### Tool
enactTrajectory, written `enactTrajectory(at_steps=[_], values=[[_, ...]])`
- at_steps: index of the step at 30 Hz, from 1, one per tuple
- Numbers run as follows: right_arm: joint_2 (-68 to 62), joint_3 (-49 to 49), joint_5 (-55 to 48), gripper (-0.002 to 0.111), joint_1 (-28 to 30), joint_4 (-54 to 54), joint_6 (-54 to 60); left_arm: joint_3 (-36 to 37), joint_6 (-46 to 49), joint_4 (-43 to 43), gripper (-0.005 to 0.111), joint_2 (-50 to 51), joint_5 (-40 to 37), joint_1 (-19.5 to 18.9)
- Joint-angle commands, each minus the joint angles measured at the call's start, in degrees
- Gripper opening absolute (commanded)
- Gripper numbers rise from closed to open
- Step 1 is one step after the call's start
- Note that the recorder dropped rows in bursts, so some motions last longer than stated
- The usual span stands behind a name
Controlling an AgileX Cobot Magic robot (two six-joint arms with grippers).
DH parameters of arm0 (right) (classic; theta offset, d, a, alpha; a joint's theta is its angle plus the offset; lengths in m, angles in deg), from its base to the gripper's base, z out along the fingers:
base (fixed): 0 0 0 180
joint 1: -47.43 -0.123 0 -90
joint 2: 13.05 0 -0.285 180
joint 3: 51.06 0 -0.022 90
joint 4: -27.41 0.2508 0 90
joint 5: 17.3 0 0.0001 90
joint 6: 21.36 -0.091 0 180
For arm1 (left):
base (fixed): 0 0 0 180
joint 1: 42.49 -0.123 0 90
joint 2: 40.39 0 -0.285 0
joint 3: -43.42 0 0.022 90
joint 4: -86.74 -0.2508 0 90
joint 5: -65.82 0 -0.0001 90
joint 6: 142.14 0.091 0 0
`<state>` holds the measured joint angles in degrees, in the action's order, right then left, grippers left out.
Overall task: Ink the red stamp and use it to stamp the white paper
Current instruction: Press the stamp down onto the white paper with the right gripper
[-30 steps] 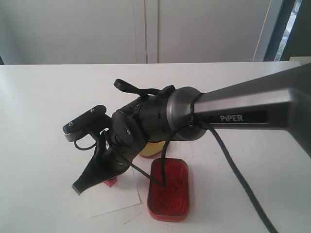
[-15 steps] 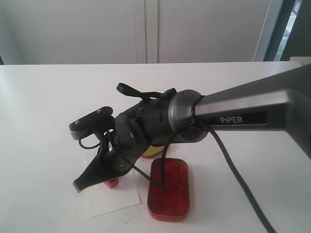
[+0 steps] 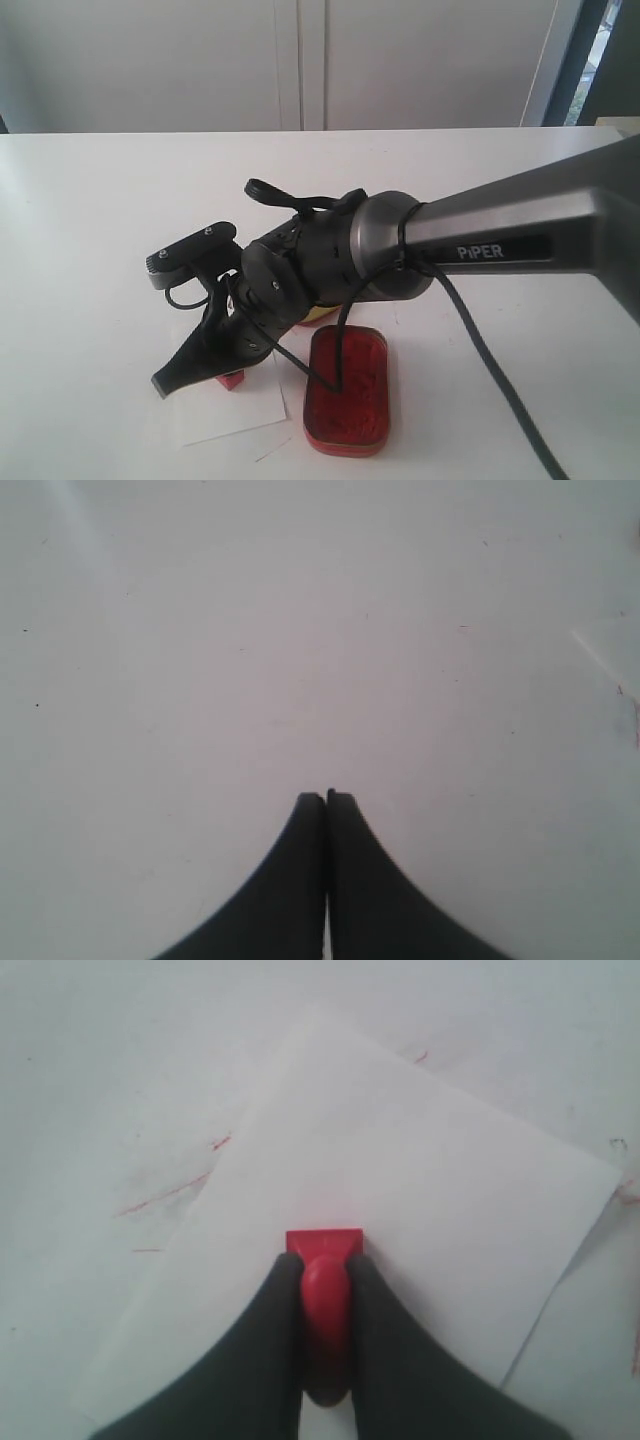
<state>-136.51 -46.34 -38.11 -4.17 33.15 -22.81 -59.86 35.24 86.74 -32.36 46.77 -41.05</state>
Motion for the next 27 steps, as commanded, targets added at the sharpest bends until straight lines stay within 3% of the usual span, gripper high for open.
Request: enactTrajectory(at_steps=[1,27], values=[[-1.5,0.7,-1.9,0.0,0.3,-0.1,-0.3,0.5,-0.2,0.0,0.0,-0.2,-0.3,-0.1],[-6.1,0.6,-11.3,0.0,0.3,2.2,0.2,0.5,-0.2,0.0,0.0,-0.2,-0.3,-0.1]])
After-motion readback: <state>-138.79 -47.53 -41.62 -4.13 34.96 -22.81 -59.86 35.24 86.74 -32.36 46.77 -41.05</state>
